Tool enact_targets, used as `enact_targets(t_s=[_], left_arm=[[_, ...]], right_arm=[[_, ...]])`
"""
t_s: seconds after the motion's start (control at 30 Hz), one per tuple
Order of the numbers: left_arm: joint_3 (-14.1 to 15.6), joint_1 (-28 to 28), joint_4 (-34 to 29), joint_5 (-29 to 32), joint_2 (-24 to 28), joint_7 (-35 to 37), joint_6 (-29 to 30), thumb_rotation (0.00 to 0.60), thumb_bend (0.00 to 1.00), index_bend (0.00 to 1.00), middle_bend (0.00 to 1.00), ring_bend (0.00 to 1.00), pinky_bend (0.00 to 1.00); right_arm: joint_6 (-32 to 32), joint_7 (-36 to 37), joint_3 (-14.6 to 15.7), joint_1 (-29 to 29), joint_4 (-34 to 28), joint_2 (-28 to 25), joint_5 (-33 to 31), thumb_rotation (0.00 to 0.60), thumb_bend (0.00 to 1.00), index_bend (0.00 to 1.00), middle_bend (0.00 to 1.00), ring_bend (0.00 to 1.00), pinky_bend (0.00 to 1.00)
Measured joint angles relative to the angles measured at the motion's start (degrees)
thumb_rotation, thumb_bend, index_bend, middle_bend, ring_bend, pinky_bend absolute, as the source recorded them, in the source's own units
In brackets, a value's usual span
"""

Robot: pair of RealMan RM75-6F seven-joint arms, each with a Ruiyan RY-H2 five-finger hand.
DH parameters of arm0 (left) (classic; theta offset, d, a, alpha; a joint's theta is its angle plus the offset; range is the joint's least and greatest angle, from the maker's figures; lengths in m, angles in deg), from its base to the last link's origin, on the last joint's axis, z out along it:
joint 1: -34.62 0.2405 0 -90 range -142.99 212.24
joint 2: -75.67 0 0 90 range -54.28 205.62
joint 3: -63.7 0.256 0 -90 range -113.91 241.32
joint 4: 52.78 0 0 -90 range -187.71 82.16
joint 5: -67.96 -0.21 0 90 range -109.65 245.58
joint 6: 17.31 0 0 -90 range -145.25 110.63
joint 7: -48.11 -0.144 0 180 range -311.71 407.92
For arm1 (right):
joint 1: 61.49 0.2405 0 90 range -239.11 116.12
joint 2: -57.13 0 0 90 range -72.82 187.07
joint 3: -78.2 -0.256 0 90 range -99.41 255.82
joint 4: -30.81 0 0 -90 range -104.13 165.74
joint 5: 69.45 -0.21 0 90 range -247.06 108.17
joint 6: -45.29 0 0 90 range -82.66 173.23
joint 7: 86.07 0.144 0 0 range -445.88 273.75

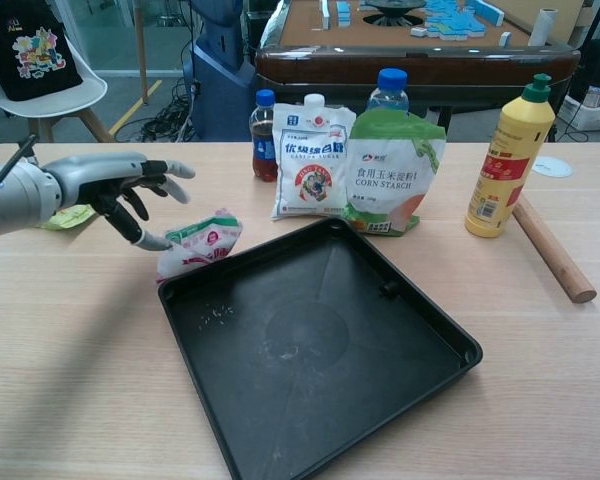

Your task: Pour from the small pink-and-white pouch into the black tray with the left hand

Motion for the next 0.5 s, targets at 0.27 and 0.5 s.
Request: enact_targets(t_s=[0.27,0.5], left_arm=[[0.5,3.2,-7.0,-2.6,5.4,0.9,5.0,0.6,0.21,0.0,0.15,0.08,0.22],[1.4,8.3,-13.0,-7.4,11.0,2.3,12.9,0.6,0.21,0.0,0.15,0.08,0.22]], right_arm=[[-0.2,-0.2,0.0,0.1,-0.4,-0.4,0.0,0.6,0.19,0.16,0.24,0.06,0.09],[-1.5,-0.8,0.0,0.6,-0.9,-0.9,-0.6,0.6,0.23,0.16,0.24,0.06,0.09]])
